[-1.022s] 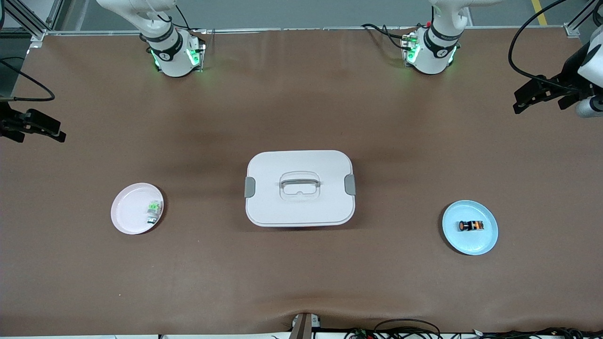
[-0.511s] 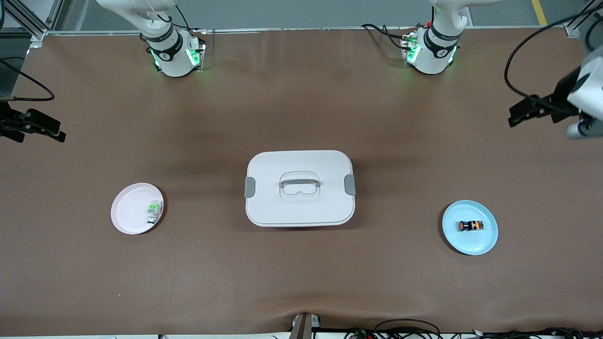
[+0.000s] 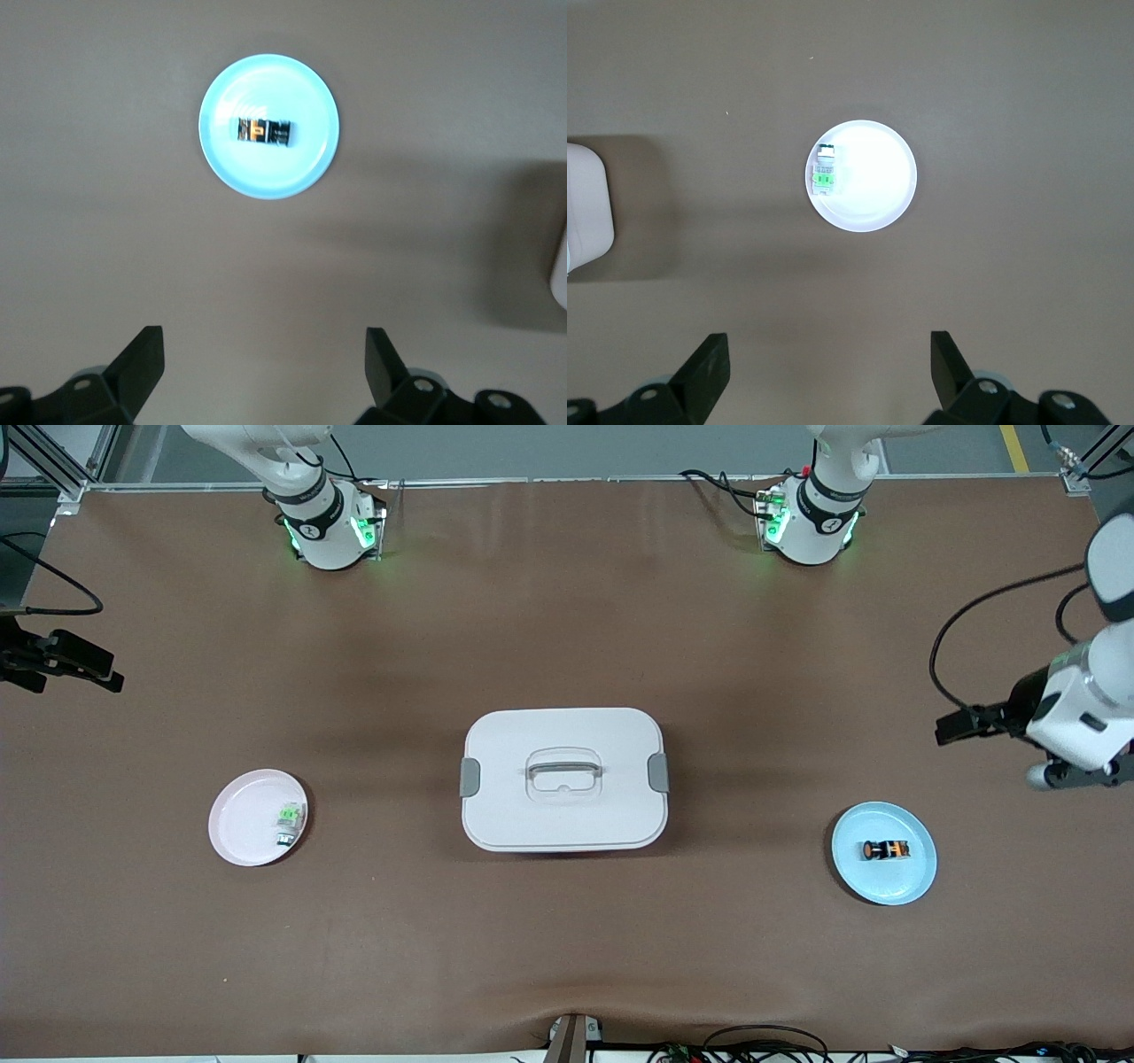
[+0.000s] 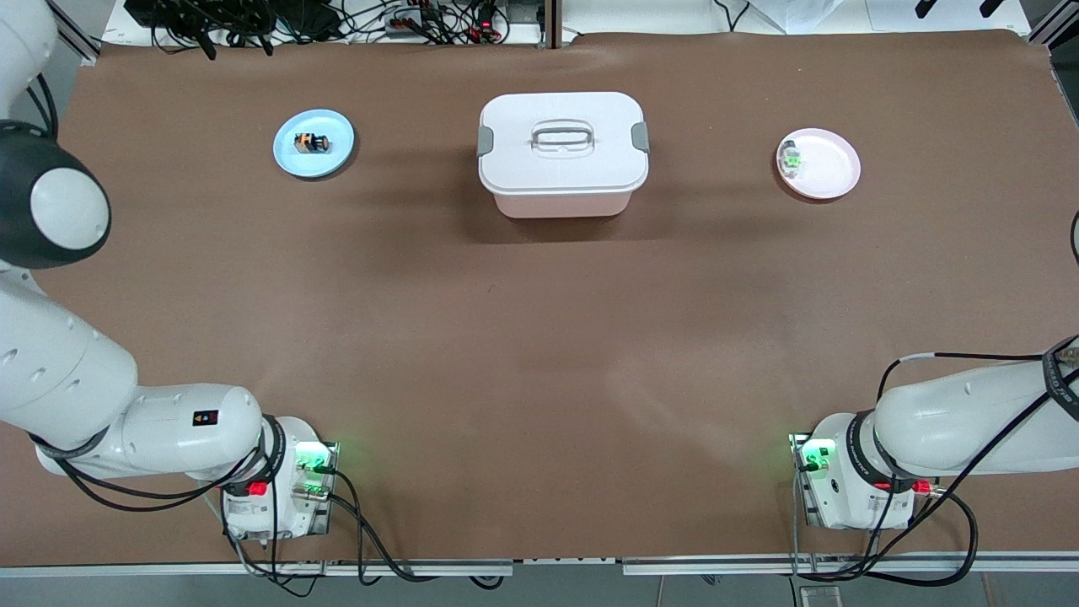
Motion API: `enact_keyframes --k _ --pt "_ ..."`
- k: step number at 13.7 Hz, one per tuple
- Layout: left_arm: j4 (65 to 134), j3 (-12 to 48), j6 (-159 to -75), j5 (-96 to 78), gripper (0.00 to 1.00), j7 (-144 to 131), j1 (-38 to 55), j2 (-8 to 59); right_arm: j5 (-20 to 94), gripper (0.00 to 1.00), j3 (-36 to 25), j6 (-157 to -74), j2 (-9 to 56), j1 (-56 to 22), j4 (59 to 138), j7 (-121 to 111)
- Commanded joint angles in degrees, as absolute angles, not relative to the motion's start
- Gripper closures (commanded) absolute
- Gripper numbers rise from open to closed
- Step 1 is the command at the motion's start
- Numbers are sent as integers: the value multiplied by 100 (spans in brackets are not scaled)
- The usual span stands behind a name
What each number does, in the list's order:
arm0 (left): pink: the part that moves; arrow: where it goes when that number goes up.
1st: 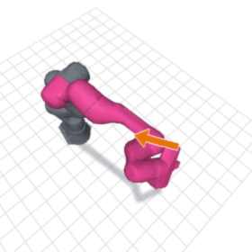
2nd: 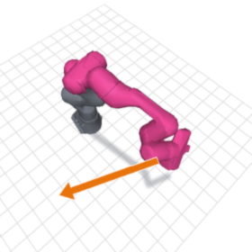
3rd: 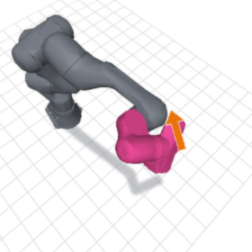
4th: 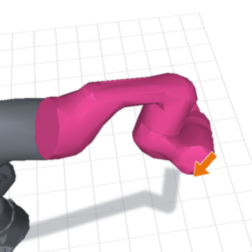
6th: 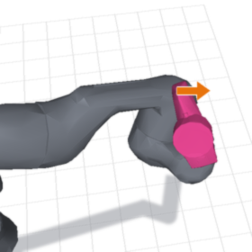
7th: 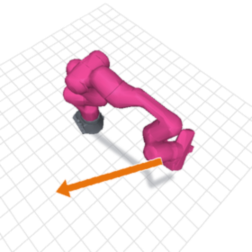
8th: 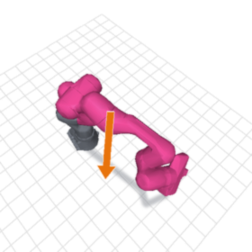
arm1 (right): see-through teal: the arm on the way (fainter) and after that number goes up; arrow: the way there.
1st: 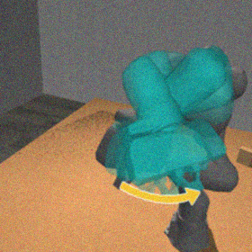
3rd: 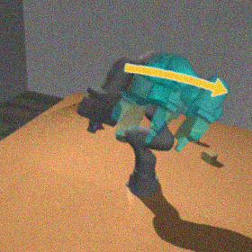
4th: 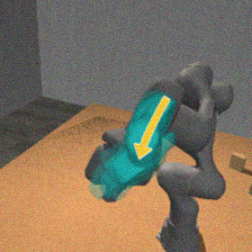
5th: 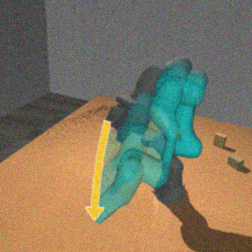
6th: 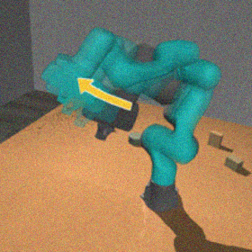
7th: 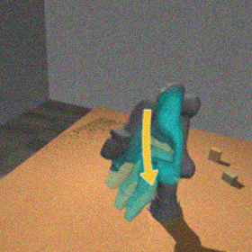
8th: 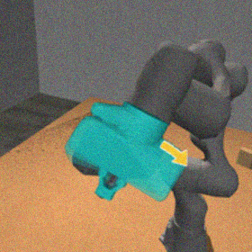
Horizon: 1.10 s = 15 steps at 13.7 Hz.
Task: Transfer orange switch to right arm and place
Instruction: 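Lower the left gripper over the orange switch on the blue plate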
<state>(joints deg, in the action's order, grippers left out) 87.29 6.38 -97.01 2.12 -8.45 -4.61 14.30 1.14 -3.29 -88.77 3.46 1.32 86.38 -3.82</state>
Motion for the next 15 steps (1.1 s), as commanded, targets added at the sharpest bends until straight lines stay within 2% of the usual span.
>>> enact_keyframes --k 1,7,15 --pt "8788 659 -10333 299 0 -878 -571 1897 35 0 -264 -8886 193 211 8771 -404" --pt "9377 650 -11898 308 0 -915 -694 2530 35 0 -264 -8894 202 220 8771 -404" --pt "9448 633 -13402 606 0 -949 -800 3514 35 0 -264 -8903 202 220 8771 -404"
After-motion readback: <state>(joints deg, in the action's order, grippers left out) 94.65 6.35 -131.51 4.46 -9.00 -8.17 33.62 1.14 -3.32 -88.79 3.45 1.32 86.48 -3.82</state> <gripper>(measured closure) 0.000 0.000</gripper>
